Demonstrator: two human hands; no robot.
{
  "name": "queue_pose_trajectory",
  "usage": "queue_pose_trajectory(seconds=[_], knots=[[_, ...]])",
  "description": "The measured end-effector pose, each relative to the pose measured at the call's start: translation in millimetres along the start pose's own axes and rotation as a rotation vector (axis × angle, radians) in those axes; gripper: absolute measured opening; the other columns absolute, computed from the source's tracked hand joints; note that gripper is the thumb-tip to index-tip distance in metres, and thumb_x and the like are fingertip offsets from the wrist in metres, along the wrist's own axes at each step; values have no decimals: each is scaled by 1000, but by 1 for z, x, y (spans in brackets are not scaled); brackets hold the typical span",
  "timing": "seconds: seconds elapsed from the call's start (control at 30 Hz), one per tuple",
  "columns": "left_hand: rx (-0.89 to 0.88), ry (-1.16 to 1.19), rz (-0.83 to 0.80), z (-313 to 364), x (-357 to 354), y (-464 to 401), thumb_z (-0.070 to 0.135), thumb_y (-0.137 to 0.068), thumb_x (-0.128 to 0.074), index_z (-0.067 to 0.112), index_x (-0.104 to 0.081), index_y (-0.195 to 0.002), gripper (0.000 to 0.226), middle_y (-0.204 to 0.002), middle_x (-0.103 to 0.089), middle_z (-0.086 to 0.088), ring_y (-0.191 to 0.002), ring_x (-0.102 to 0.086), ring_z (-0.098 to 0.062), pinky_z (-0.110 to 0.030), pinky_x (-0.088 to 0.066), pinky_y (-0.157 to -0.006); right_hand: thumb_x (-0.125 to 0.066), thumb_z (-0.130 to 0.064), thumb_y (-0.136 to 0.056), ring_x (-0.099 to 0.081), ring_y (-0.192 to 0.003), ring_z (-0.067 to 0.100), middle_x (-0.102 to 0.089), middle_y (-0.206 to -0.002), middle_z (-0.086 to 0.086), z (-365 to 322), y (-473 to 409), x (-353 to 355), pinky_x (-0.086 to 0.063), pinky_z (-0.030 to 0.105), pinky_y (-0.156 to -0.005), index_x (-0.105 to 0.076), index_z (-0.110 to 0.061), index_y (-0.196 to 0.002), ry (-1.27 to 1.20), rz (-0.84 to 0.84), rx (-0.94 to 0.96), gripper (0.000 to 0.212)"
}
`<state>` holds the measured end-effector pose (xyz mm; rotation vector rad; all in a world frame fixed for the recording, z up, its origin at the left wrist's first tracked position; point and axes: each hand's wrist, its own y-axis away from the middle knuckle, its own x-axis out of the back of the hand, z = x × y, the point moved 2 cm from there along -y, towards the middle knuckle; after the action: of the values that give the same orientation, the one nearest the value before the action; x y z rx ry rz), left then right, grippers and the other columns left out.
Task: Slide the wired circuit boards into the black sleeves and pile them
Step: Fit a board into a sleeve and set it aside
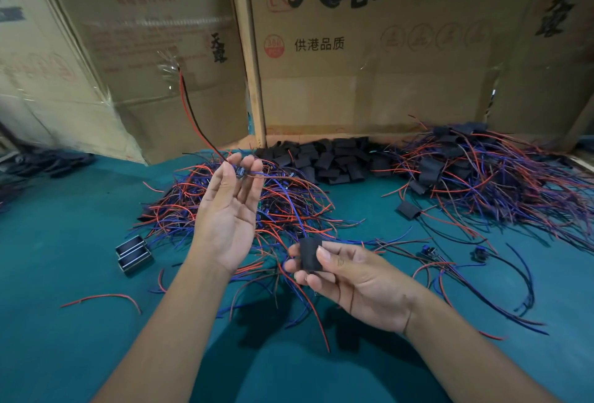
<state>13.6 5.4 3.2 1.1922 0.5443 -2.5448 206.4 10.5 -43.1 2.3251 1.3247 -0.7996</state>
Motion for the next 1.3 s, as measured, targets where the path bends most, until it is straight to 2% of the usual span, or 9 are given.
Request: queue_pose_trajectory(seconds=[0.23, 0.4, 0.5, 0.7, 0.93, 1.3], knots=[[36, 30, 9, -2, 3, -1, 28, -91, -55, 11, -61, -112, 27, -101, -70, -1, -98, -70, -11, -21, -56, -89, -65, -18, -91, -68, -102, 21, -64, -122, 21, -2, -2, 1, -54, 21, -85, -64, 2, -122, -102, -17, 38, 37], [52, 57, 25, -2, 5, -4, 29, -94, -54, 10, -62, -109, 25, -98, -72, -1, -95, -70, -9, -19, -56, -82, -64, -16, -89, -69, -101, 21, -64, -122, 21, -3, -1, 1, -55, 22, -84, -64, 3, -121, -136, -13, 67, 38], [55, 59, 14, -1, 7, -4, 29, -94, -55, 11, -62, -109, 25, -98, -71, -1, -94, -70, -8, -18, -56, -82, -64, -16, -90, -69, -102, 22, -63, -123, 22, -4, 0, 0, -55, 23, -84, -64, 3, -122, -138, -19, 76, 37], [64, 76, 13, -2, 7, -4, 29, -91, -57, 11, -62, -109, 26, -97, -70, -1, -91, -70, -8, -18, -56, -80, -76, -19, -83, -69, -100, 23, -63, -122, 21, -4, 1, -1, -56, 24, -83, -63, 3, -123, -133, -41, 84, 47], [68, 70, 24, -3, 6, -4, 29, -93, -56, 10, -61, -111, 27, -96, -70, -1, -88, -69, -7, -18, -56, -79, -74, -19, -85, -68, -99, 23, -64, -118, 19, -4, 1, -2, -56, 24, -83, -62, 3, -124, -128, -54, 82, 47], [79, -20, 3, -8, 1, -1, 29, -90, -58, 11, -63, -110, 28, -93, -69, 0, -82, -68, -8, -18, -57, -77, -82, -40, -75, -68, -89, 18, -68, -110, 5, -5, -1, 1, -56, 28, -75, -66, -10, -121, -19, -1, 80, 58]])
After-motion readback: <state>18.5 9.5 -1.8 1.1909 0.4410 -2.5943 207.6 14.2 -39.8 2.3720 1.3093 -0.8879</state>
